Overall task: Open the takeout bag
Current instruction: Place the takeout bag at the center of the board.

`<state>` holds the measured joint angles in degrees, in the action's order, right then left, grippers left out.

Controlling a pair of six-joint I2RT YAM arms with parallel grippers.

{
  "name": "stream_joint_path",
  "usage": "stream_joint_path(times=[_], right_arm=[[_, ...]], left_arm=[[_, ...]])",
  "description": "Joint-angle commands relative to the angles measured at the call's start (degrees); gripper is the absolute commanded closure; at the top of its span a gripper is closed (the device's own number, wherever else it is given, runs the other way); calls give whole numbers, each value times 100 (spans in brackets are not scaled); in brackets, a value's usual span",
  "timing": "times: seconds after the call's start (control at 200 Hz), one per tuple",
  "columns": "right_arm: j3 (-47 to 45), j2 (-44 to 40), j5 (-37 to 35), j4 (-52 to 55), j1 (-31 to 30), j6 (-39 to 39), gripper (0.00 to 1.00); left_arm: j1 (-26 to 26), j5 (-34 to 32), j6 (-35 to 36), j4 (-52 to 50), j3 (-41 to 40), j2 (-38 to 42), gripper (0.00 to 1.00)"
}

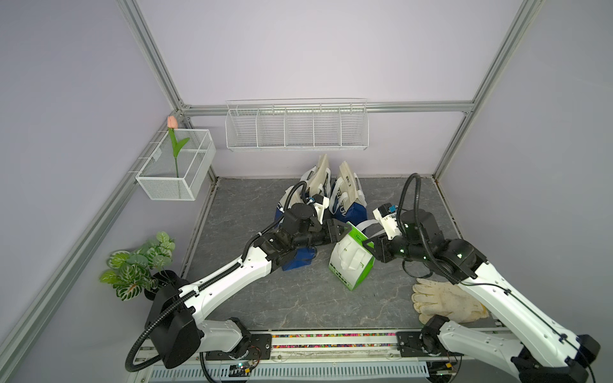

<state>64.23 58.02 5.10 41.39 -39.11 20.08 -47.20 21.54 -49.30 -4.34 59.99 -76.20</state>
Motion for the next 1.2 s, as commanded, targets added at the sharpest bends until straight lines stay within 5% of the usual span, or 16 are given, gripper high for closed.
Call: stream_joint_path(times=[0.0,0.57,0.77,1.195], right_arm=[[47,-28,-49,-36,-3,20,66],[-51,-44,46,-52,5,90,91],[-33,-49,87,-51,18,102,93],[0,-11,157,-38,76,138,93]], left_arm=[[36,85,-121,167,47,-3,58],[88,372,-497,1465,-93,-338,67],[122,357,-648,2012,-100,-499,69],[106,729,-603,2249,-128,-773,94]])
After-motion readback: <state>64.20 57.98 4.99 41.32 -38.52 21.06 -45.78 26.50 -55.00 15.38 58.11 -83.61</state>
